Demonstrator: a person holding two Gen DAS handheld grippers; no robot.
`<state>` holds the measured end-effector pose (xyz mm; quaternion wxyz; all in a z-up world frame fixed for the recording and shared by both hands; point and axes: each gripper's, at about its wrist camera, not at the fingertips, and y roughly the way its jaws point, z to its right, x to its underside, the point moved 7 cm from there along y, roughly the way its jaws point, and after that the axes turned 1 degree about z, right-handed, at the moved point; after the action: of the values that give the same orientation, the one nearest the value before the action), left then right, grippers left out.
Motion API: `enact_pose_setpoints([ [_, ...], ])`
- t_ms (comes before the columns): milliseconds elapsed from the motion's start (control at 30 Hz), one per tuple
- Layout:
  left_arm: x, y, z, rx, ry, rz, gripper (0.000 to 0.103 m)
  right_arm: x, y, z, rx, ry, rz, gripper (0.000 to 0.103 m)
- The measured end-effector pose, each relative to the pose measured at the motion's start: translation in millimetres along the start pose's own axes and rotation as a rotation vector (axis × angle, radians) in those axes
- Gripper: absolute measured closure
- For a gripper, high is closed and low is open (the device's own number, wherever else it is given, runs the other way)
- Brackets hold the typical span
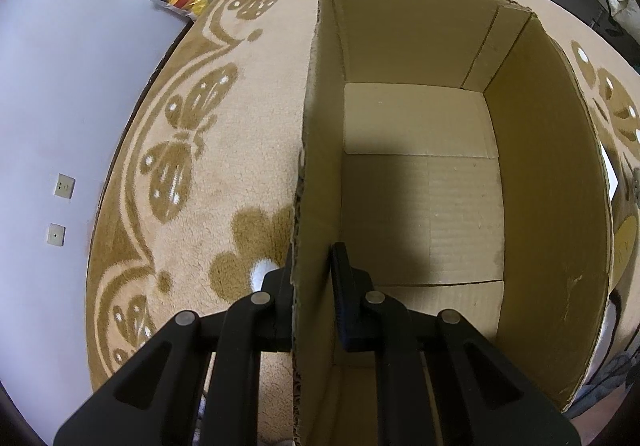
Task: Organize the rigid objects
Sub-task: 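Close the right gripper on the white remote control and lift it, then carry the remote over the box and release it inside with the right gripper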
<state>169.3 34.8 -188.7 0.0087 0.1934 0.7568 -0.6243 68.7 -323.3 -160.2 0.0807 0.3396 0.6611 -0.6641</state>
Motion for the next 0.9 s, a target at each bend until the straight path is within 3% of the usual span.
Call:
enact_pose_setpoints([
  [200,1,1,0,-0.003,0.001,-0.001,0.089,-10,-9,-20,-0.046,-0.026,0.037,0.051],
  [900,1,0,-1,0.001,0.001,0.001,0.089,-56,-38,-151,-0.244,-0.170,0.122,0.051],
])
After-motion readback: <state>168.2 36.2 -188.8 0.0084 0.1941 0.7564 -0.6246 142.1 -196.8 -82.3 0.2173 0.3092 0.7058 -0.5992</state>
